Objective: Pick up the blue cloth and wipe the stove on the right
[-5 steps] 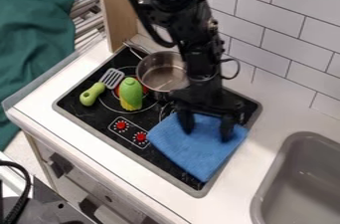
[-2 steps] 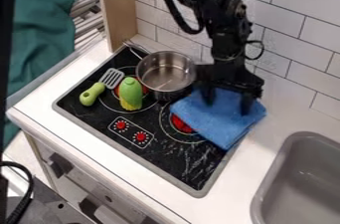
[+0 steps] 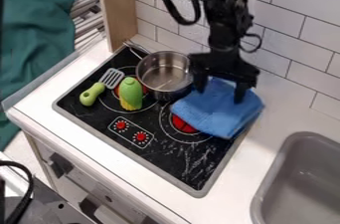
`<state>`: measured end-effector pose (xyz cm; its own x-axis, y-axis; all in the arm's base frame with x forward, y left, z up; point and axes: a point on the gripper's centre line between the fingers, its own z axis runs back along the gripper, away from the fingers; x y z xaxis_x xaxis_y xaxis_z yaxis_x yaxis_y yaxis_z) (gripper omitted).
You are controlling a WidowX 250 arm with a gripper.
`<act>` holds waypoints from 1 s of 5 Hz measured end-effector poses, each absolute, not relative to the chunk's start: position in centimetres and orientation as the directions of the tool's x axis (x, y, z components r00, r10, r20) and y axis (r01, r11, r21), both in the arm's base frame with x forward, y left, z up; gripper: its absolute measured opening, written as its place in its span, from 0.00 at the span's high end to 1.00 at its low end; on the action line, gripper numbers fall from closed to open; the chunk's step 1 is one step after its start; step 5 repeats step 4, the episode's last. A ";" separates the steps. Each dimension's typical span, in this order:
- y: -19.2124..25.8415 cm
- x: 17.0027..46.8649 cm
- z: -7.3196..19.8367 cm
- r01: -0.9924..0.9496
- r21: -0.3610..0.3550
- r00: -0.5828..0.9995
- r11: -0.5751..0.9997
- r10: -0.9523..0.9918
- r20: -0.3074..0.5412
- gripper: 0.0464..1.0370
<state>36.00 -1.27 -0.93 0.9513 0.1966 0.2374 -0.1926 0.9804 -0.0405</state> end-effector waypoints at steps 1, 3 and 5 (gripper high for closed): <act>-1.4 36.2 2.8 -0.190 -0.027 0.934 0.981 0.189 0.304 0.04; -2.4 35.0 9.5 -0.199 -0.003 0.904 0.980 0.185 0.385 0.04; -2.2 34.2 9.6 -0.214 0.009 0.913 0.977 0.196 0.358 0.04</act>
